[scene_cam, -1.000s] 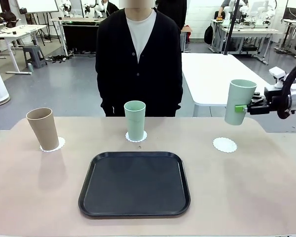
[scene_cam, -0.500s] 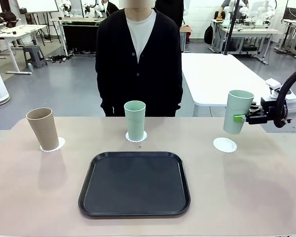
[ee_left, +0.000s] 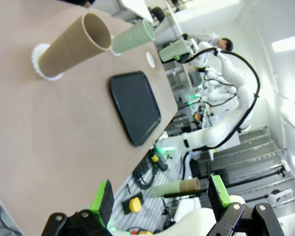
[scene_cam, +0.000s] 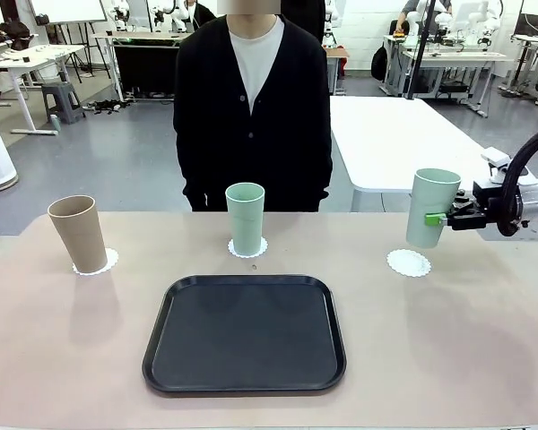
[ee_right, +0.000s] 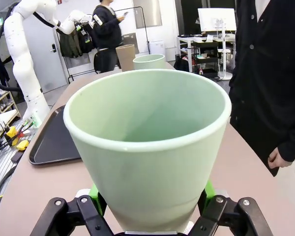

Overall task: Place coasters on the table and set cups on them.
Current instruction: Take one Reusable plastic cup from the Flat Tray and place it on a coaster set by the human.

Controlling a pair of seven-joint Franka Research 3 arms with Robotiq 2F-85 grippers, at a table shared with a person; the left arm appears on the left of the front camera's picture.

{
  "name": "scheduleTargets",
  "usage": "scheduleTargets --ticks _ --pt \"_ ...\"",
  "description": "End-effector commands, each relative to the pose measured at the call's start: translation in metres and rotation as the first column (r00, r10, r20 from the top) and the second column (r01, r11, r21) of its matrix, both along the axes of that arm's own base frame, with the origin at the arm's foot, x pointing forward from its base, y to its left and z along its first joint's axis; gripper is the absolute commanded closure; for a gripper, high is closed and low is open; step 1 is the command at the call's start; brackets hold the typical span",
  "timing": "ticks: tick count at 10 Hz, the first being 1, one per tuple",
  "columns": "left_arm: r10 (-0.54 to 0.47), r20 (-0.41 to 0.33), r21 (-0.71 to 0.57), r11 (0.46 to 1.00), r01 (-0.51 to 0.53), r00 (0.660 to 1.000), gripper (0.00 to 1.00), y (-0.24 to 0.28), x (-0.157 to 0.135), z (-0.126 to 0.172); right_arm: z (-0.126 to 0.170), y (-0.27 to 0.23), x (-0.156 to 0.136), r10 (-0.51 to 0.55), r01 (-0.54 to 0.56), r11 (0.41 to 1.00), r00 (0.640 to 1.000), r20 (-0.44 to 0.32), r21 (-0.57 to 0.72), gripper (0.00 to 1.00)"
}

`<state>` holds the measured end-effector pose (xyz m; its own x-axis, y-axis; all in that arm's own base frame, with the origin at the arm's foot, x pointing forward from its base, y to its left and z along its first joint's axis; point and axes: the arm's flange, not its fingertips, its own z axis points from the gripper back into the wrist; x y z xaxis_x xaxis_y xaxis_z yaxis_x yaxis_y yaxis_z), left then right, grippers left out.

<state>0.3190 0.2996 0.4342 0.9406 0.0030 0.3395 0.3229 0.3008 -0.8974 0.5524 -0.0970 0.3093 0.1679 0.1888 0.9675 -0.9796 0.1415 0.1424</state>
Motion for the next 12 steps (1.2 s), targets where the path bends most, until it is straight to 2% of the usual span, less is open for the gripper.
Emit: scheduleTargets --ticks 1,3,4,7,12 --pt "0.012 -0.008 0.006 1.000 -0.012 1.000 0.00 -0.001 -0.001 0.002 0.001 0.001 0.001 0.003 -0.003 1.000 1.000 0.006 0.002 0.16" --pt "0.012 -0.008 0.006 1.000 -0.012 1.000 0.00 -0.001 -0.001 0.002 0.000 0.000 0.000 0.000 0.000 1.000 1.000 0.000 0.000 0.16" --pt "0.012 -0.008 0.006 1.000 -0.012 1.000 0.00 -0.001 -0.001 0.002 -0.003 -0.001 -0.001 0.057 -0.057 0.998 0.997 0.045 0.020 0.16" --pt "0.012 -0.008 0.006 1.000 -0.012 1.000 0.00 -0.001 -0.001 0.002 -0.015 0.001 -0.007 0.088 -0.092 0.995 0.994 0.066 0.048 0.16" --pt "0.012 -0.008 0.006 1.000 -0.012 1.000 0.00 -0.001 -0.001 0.002 -0.040 0.015 -0.006 0.123 -0.123 0.992 0.987 0.098 -0.010 0.16"
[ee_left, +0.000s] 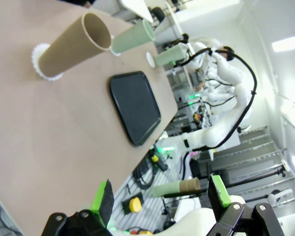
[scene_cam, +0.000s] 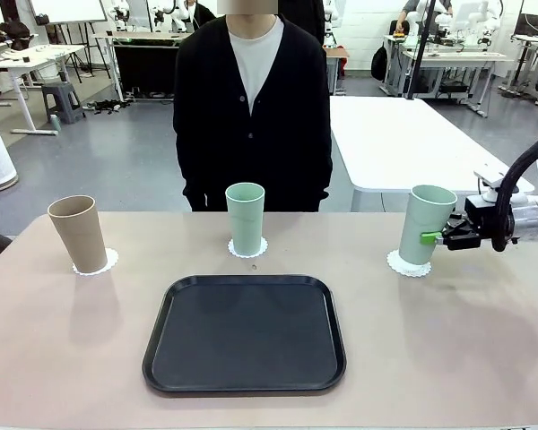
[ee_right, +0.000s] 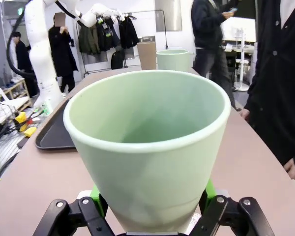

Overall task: Place coasters on the table and set cups on them.
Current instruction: Take one Reusable plastic cup from the Flat Tray and place it on a coaster set by the human.

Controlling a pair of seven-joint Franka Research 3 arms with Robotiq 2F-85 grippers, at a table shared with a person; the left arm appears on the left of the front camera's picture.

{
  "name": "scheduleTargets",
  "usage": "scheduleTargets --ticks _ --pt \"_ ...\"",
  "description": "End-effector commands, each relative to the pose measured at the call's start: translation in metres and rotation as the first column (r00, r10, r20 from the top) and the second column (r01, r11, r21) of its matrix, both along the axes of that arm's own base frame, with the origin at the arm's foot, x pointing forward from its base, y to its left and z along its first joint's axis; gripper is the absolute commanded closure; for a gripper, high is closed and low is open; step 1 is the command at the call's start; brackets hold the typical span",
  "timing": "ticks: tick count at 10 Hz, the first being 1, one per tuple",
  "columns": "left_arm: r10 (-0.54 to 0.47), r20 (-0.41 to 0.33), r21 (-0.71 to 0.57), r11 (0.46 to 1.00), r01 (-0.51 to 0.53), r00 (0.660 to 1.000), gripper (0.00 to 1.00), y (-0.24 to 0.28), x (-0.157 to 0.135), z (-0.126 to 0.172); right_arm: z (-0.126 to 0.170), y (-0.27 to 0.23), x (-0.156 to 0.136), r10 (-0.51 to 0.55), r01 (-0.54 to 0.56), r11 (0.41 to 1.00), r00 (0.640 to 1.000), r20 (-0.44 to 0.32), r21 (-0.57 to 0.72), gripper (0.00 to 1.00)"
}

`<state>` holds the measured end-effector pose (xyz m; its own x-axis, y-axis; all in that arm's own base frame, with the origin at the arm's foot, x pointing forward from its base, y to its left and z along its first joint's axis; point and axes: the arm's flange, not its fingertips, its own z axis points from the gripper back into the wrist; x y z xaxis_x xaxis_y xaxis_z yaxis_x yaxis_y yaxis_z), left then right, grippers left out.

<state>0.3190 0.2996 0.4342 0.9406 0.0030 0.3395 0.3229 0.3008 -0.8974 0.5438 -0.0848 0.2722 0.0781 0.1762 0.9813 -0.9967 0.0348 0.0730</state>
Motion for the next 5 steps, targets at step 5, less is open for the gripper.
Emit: scheduleTargets --ticks 5 --pt "0.012 -0.008 0.006 1.000 -0.012 1.000 0.00 -0.0012 -0.0008 0.0016 -0.0155 0.0064 0.0098 0.032 -0.031 0.999 0.999 0.043 -0.040 0.16"
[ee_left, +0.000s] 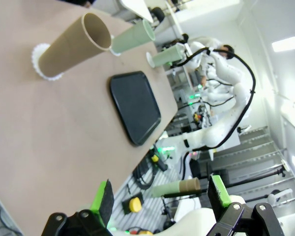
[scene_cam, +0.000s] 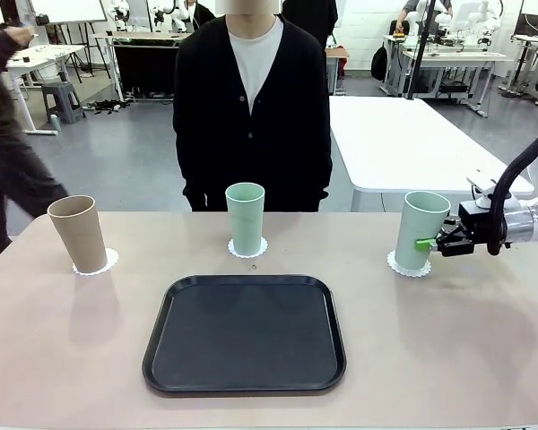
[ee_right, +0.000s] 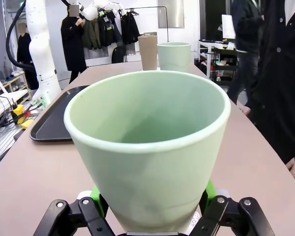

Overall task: Place coasters on the table and set cups on them.
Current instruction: Take one Reusable plastic cup from the Flat Tray and place it on a coaster set by the human.

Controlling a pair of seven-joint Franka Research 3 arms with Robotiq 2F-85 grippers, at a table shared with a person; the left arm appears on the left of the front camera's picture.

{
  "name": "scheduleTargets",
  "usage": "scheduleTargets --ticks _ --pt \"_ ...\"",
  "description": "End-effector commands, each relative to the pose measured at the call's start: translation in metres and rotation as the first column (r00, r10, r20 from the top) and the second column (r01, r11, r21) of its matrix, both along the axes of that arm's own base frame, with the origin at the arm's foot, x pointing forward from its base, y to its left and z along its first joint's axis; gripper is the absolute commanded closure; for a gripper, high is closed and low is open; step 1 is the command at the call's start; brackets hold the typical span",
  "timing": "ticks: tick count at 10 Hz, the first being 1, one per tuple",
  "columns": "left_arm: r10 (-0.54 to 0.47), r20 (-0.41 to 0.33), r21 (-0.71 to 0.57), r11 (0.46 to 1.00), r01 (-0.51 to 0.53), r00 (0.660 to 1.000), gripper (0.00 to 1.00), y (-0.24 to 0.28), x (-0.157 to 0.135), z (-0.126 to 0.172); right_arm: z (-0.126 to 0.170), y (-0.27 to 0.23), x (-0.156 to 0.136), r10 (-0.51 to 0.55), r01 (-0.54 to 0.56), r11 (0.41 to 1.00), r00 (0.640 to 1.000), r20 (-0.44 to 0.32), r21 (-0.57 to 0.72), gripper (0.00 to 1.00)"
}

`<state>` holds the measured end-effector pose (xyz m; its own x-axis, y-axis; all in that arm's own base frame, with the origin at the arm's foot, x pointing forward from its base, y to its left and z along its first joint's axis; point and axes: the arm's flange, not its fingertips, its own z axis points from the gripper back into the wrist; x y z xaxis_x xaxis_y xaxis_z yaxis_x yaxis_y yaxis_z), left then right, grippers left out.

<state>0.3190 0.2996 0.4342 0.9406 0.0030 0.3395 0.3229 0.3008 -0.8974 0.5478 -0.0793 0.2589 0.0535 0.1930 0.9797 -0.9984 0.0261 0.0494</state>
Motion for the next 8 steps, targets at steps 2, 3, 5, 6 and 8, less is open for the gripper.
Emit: scheduleTargets --ticks 2,3,5,6,8 --pt "0.012 -0.008 0.006 1.000 -0.012 1.000 0.00 -0.0012 -0.0008 0.0016 -0.0036 -0.0015 0.0083 0.019 -0.019 1.000 1.000 0.016 -0.023 0.16" --pt "0.012 -0.008 0.006 1.000 -0.012 1.000 0.00 -0.0012 -0.0008 0.0016 -0.0043 -0.0021 0.0095 0.016 -0.016 1.000 1.000 0.013 -0.024 0.16" --pt "0.012 -0.008 0.006 1.000 -0.012 1.000 0.00 -0.0012 -0.0008 0.0016 -0.0047 -0.0039 0.0124 0.010 -0.009 1.000 1.000 0.009 -0.029 0.16" --pt "0.012 -0.008 0.006 1.000 -0.012 1.000 0.00 -0.0012 -0.0008 0.0016 -0.0059 -0.0055 0.0141 0.005 -0.005 1.000 1.000 0.003 -0.030 0.16" --pt "0.012 -0.008 0.006 1.000 -0.012 1.000 0.00 -0.0012 -0.0008 0.0016 -0.0084 -0.0063 0.0156 0.004 -0.004 0.999 1.000 -0.008 -0.033 0.16"
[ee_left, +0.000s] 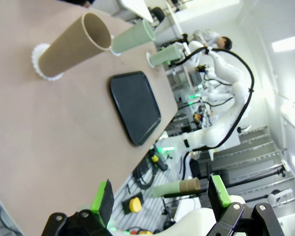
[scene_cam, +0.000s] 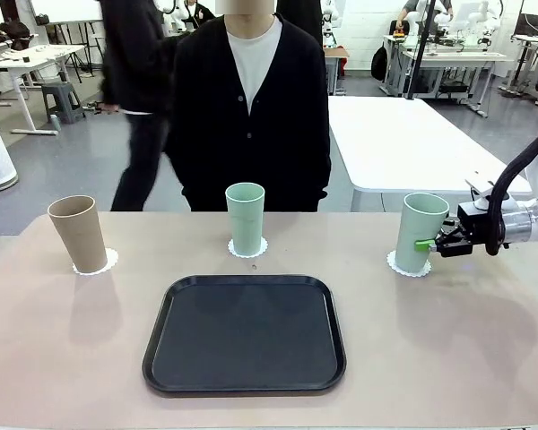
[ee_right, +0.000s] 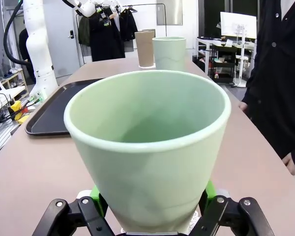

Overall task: Place coasters on the table and set cups on them.
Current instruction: Take one Reusable plastic cup from the Flat Tray and place it on a coaster set by the human.

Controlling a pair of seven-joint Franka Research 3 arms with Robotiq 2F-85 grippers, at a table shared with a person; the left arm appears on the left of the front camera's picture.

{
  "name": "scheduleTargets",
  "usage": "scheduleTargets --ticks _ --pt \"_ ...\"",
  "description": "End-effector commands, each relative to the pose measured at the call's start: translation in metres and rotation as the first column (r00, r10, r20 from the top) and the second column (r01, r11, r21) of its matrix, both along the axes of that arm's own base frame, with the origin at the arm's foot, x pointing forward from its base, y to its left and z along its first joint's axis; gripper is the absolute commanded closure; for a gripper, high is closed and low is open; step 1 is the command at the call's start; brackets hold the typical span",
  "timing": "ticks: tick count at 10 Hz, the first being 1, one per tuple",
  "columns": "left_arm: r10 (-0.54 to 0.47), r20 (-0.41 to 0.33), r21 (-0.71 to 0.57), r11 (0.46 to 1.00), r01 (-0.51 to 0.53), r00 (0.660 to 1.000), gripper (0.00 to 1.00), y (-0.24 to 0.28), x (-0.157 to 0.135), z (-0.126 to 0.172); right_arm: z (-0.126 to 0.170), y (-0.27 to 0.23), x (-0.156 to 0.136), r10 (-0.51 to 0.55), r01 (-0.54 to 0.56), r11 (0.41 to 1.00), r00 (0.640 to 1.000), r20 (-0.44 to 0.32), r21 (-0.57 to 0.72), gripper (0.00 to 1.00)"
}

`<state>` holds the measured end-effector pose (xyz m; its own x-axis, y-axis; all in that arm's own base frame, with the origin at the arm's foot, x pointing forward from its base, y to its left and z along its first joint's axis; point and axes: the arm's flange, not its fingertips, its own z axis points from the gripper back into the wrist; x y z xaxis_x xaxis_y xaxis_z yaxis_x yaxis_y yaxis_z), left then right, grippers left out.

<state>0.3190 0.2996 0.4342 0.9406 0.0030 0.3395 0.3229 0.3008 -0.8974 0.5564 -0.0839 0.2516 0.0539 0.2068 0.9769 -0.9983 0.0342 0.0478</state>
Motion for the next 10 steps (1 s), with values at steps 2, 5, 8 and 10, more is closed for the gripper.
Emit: scheduleTargets --ticks 2,5,8,10 --pt "0.012 -0.008 0.006 1.000 -0.012 1.000 0.00 -0.0012 -0.0008 0.0016 -0.0007 -0.0019 0.0070 0.014 -0.014 1.000 1.000 -0.019 -0.019 0.16" --pt "0.012 -0.008 0.006 1.000 -0.012 1.000 0.00 -0.0012 -0.0008 0.0016 -0.0022 -0.0025 0.0075 0.016 -0.017 1.000 0.999 -0.037 -0.025 0.16" --pt "0.012 -0.008 0.006 1.000 -0.012 1.000 0.00 -0.0012 -0.0008 0.0016 -0.0033 -0.0026 0.0071 0.018 -0.020 0.999 0.998 -0.053 -0.033 0.16" --pt "0.012 -0.008 0.006 1.000 -0.012 1.000 0.00 -0.0012 -0.0008 0.0016 -0.0042 -0.0034 0.0072 0.017 -0.019 0.999 0.998 -0.057 -0.034 0.16"
